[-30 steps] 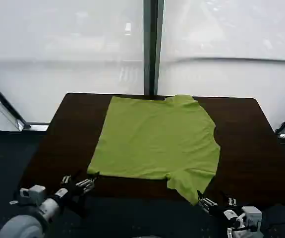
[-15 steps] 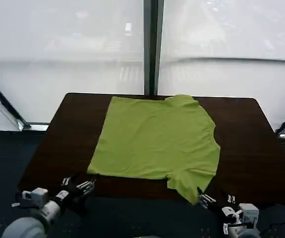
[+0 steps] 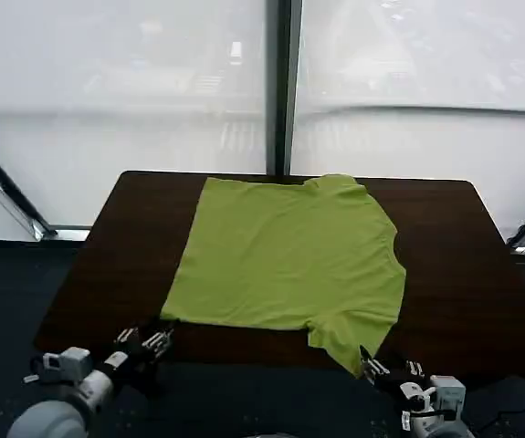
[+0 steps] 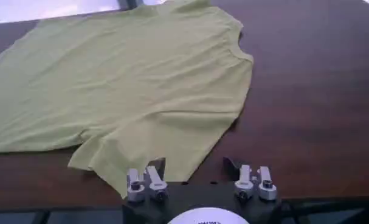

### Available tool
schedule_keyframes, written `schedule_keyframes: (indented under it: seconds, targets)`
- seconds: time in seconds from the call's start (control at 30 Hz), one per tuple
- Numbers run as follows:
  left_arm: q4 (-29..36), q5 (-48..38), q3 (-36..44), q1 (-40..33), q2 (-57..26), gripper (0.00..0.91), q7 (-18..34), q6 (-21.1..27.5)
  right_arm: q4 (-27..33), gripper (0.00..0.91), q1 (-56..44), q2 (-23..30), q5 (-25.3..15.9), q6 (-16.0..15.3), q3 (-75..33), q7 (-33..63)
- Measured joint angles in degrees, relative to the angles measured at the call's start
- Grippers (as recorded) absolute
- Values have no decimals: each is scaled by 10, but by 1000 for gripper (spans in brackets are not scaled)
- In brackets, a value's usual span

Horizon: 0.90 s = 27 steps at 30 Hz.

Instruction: Fold and organize the clothes.

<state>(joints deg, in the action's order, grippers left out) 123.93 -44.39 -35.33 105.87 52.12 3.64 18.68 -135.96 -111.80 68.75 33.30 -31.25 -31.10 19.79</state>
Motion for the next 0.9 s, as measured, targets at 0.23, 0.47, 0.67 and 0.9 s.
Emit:
schedule_keyframes:
  seconds: [0.23,0.47,0.67,0.9]
  targets:
    - [-2,0,1,2,2,0,2,0,1,0,-2,-3,3,0,-3,0]
    - [3,0,-3,10,3,0,2,1,-19,0,-22,-10,5,-3,-13,5]
    - [18,4,-15,29,5,0,3,1,-47,0,-57,-18,5,-4,-24,10]
    - [42,3,-47,70,2,0,3,1,-62,0,-90,-23,6,-3,-34,10]
